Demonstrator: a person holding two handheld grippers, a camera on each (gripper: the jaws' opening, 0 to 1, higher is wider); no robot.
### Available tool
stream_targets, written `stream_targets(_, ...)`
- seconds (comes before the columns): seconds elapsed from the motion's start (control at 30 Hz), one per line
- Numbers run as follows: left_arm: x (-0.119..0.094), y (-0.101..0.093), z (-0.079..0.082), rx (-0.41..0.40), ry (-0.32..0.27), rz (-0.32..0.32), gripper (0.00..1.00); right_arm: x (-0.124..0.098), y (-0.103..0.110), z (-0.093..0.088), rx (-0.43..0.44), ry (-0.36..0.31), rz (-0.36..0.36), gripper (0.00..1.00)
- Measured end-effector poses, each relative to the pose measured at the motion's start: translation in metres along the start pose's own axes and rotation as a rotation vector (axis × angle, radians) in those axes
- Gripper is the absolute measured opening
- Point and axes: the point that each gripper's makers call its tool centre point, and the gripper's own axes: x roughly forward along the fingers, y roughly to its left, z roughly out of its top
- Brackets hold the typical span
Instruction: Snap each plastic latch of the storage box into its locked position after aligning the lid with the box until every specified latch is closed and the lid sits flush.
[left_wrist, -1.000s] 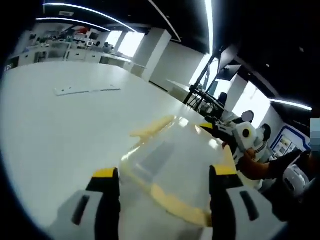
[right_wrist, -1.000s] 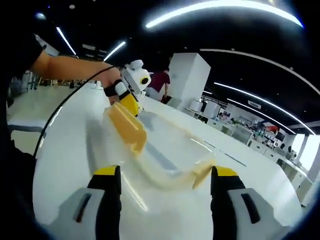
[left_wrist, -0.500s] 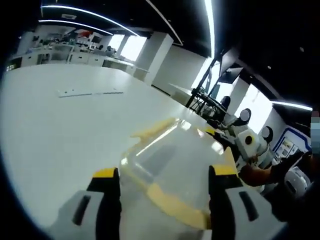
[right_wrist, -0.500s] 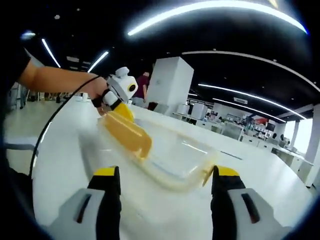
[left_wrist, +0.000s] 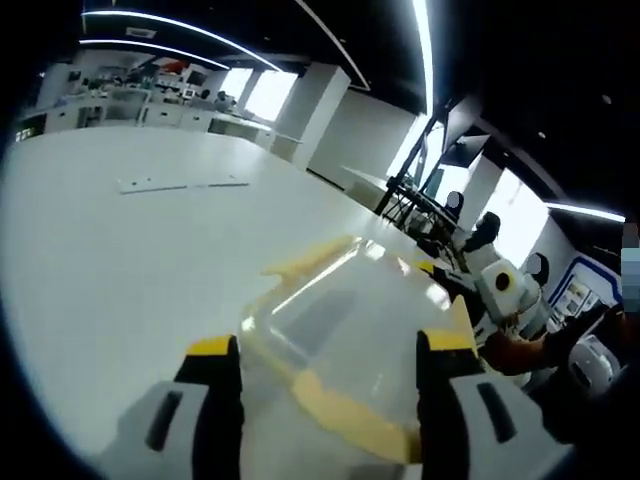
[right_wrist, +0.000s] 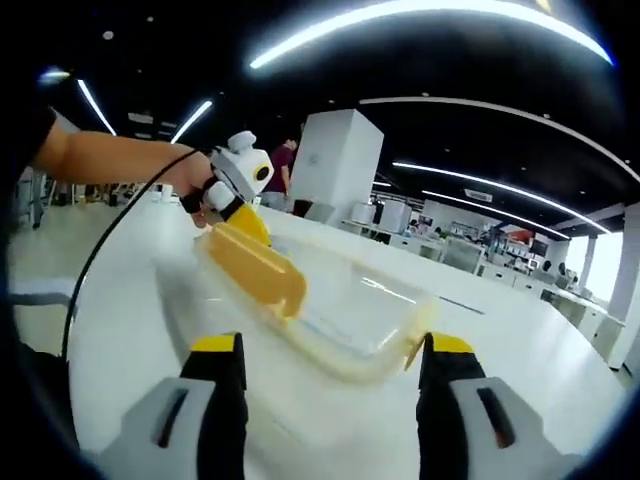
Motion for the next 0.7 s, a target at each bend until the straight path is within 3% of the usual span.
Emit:
stream_targets(0.3, 0.0005, -0.0015, -0.0005, 0.000, -0.001, 0.002, 0.69, -0.0001, 0.0010, -0.0049, 0.016, 0.032, 0.006, 0.61)
stream_targets(0.57, 0.0016, -0.0024, -0.0018, 0.000, -0.008, 0.001, 0.70, 0.0041, -0.0023, -0.0081, 0.019, 0.021, 0.020, 0.65)
stream_targets(0.7, 0.0006, -0.0036, -0.0029, -0.005, -0.029, 0.000, 0.70, 0.0019, -0.0050, -0.0055, 0.038, 0.007, 0.059, 0.66)
